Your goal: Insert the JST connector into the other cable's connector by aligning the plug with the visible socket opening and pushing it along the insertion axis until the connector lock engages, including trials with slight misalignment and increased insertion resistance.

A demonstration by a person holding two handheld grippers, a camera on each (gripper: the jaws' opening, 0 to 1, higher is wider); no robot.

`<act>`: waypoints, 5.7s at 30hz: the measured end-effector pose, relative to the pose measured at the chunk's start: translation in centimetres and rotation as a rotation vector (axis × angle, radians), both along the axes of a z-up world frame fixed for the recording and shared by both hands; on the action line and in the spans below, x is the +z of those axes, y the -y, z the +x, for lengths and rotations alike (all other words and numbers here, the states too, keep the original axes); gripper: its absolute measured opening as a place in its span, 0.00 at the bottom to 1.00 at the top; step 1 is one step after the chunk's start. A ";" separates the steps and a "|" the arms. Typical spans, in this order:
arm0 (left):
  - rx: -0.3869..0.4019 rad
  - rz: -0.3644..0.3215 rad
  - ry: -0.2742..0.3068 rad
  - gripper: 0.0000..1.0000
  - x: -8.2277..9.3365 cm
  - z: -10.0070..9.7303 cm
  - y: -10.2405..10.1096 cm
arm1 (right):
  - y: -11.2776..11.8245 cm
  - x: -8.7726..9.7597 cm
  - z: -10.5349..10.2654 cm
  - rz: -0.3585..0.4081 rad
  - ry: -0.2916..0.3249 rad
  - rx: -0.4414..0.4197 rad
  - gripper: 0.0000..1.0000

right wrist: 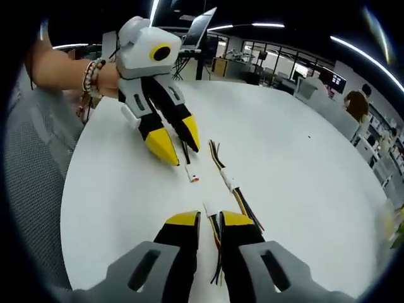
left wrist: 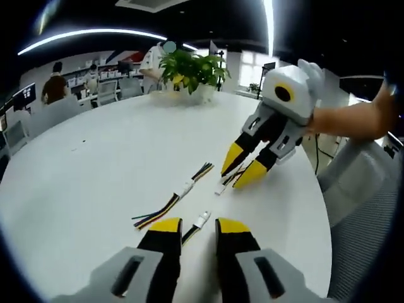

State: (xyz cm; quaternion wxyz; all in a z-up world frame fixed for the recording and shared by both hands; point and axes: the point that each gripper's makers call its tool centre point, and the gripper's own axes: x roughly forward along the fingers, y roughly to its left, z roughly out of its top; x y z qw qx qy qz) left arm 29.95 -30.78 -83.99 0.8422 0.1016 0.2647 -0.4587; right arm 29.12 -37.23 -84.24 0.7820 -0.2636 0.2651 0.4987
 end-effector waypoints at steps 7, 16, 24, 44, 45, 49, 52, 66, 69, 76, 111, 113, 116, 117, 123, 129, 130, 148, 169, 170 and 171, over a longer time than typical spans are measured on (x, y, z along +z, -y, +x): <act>-0.002 -0.023 -0.008 0.12 -0.4 -0.3 0.8 | 0.3 -0.7 0.0 -0.007 -0.010 -0.015 0.07; -0.053 0.022 0.060 0.00 -0.5 -0.3 1.1 | -0.1 -0.5 -0.3 0.012 -0.004 0.006 0.01; -0.085 0.039 0.076 0.00 -0.1 -0.4 1.3 | -0.9 0.3 -0.8 0.005 0.033 0.064 0.00; -0.139 -0.049 0.003 0.00 2.0 -1.6 2.1 | -2.3 2.0 -1.4 -0.062 0.193 0.207 0.00; -0.139 -0.047 -0.003 0.00 2.0 -1.6 2.1 | -2.4 2.1 -1.4 -0.073 0.209 0.220 0.00; -0.132 -0.047 -0.014 0.00 1.9 -1.6 1.9 | -2.6 2.0 -1.6 -0.116 0.234 0.255 0.00; -0.123 -0.058 -0.028 0.00 2.0 -1.7 1.9 | -2.5 1.8 -1.7 -0.174 0.271 0.289 0.00; -0.095 -0.107 -0.113 0.00 2.0 -2.2 1.9 | -3.1 1.5 -1.5 -0.427 0.503 0.442 0.00; -0.092 -0.110 -0.115 0.00 2.0 -2.2 1.9 | -3.0 1.6 -1.3 -0.446 0.527 0.454 0.00; -0.082 -0.125 -0.132 0.00 2.0 -2.3 1.9 | -3.1 1.6 -1.2 -0.502 0.579 0.484 0.00; -0.233 0.169 0.012 0.00 -0.3 -3.0 0.8 | -3.5 -0.7 -1.0 0.143 0.014 0.100 0.05; -0.235 0.180 0.015 0.00 -0.3 -3.0 0.6 | -3.9 -0.6 -1.1 0.160 0.016 0.110 0.05; -0.232 0.196 0.022 0.00 -0.2 -2.9 0.3 | -3.7 -0.5 -1.0 0.155 0.001 0.099 0.04; -0.234 0.201 0.026 0.00 -0.2 -2.9 0.3 | -3.6 -0.5 -0.9 0.151 -0.002 0.093 0.04; -0.253 0.225 0.041 0.00 0.1 -3.0 0.1 | -4.4 1.6 -1.5 0.163 0.030 0.151 0.03; -0.260 0.237 0.043 0.00 0.1 -3.1 -0.2 | -5.3 1.7 -2.8 0.077 0.086 0.254 0.03; -0.264 0.239 0.046 0.00 0.1 -3.2 -0.2 | -5.1 1.5 -2.8 0.050 0.092 0.259 0.03; -0.300 0.209 0.073 0.00 1.1 -3.6 0.4 | -5.2 1.8 -3.3 0.040 0.086 0.276 0.03; -0.330 0.180 0.122 0.00 2.3 -3.8 0.9 | -5.3 2.8 -3.5 0.082 0.067 0.261 0.03; -0.327 0.179 0.118 0.00 2.3 -3.7 0.9 | -5.3 2.8 -3.5 0.083 0.064 0.258 0.03; -0.325 0.179 0.115 0.00 2.3 -3.7 0.9 | -5.2 2.8 -3.5 0.083 0.062 0.255 0.03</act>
